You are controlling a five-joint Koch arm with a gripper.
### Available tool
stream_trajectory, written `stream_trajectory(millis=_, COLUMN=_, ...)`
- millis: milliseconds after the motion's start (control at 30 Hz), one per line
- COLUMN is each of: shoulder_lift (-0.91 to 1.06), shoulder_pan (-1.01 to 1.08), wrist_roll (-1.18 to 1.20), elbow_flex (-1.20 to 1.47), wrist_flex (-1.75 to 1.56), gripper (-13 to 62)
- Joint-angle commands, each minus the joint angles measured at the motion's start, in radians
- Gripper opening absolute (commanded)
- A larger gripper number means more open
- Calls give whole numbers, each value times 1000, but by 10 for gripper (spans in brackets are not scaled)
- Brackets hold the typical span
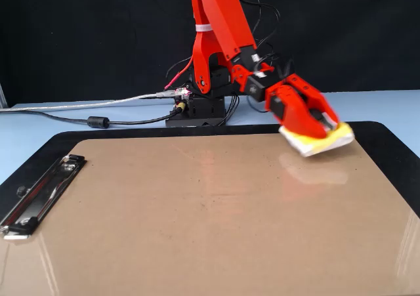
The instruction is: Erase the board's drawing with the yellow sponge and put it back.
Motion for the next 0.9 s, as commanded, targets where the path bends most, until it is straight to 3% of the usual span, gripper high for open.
stream_trajectory(millis=0, shoulder_lift=21, shoulder_pan=-60, wrist_roll=-23, elbow_flex=-63, wrist_flex=-29, gripper=-81)
stream_trajectory(millis=467, shoulder_lift=-74, shoulder_pan=-104, wrist_roll=-20, elbow_flex=-138, wrist_flex=-29, gripper=-76)
stream_trajectory(millis=500, shoulder_lift=-72, shoulder_pan=-103, wrist_roll=-20, elbow_flex=-137, wrist_flex=-29, gripper=-54)
stream_trajectory(millis=533, shoulder_lift=-72, shoulder_pan=-103, wrist_roll=-18, elbow_flex=-137, wrist_flex=-29, gripper=15)
stream_trajectory(millis=600, shoulder_lift=-72, shoulder_pan=-107, wrist_roll=-11, elbow_flex=-144, wrist_flex=-32, gripper=245)
stream_trajectory(millis=633, shoulder_lift=-72, shoulder_pan=-109, wrist_roll=-9, elbow_flex=-143, wrist_flex=-35, gripper=316)
stream_trajectory(millis=800, shoulder_lift=6, shoulder_pan=-114, wrist_roll=-12, elbow_flex=-123, wrist_flex=5, gripper=332)
stream_trajectory(millis=867, shoulder_lift=104, shoulder_pan=-110, wrist_roll=-12, elbow_flex=-130, wrist_flex=161, gripper=328)
